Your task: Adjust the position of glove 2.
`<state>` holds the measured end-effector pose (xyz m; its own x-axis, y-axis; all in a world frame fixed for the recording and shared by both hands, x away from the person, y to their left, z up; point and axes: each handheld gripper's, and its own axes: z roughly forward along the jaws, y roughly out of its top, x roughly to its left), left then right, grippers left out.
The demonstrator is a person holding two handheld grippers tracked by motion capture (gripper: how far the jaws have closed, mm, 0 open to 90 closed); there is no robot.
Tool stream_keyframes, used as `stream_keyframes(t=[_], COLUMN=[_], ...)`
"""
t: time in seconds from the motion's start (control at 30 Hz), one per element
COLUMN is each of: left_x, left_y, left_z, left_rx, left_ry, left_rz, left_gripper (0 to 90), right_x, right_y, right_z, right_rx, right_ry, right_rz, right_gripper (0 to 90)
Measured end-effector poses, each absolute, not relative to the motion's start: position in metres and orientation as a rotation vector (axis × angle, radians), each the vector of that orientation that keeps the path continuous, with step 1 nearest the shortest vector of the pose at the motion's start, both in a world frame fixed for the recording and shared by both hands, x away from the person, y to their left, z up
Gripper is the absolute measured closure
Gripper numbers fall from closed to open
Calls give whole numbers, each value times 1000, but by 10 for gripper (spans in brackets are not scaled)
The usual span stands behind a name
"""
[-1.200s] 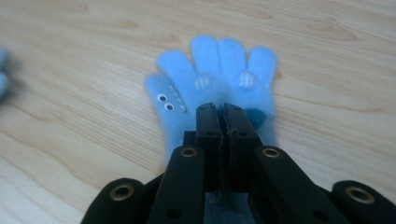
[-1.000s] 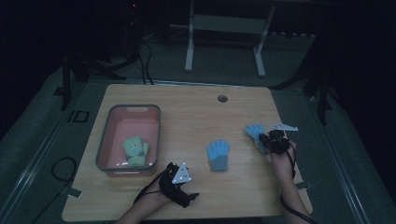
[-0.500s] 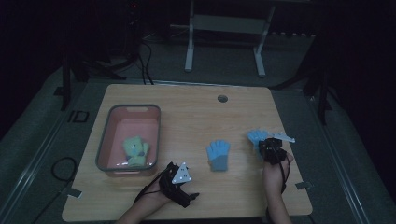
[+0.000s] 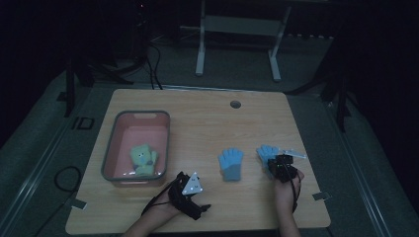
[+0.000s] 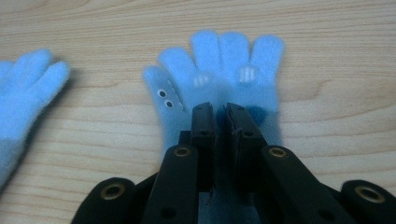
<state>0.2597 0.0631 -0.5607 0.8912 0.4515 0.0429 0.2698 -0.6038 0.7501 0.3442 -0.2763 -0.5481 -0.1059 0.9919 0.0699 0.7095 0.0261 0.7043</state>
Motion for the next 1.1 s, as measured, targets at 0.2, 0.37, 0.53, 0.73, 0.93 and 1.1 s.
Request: stream_keyframes(t=[0.2, 0.37, 0.53, 0.73, 0.93, 1.1], left_x=[260, 260, 260, 260, 260, 260], left_y=[63, 63, 63, 62, 63, 63], left_z=[-561, -561, -561, -562, -562, -562], left_rx=[2253, 2251, 2250, 2253, 2245, 2244], left_ry=[512, 513, 516, 518, 523, 527], left_rz=[292, 291, 292, 294, 291, 291], left_gripper=[18, 19, 19, 19, 19, 19], right_x=[344, 348, 357, 359, 366, 369], right_y=[-276, -287, -303, -317, -323, -326], right_z=[-540, -524, -513, -510, -530, -545], right_rx=[1671, 1591, 1451, 1310, 1206, 1181], right_ry=[1942, 2029, 2163, 2282, 2376, 2408], right_rz=[828, 901, 913, 974, 986, 1003], right_gripper=[708, 689, 693, 693, 698, 705])
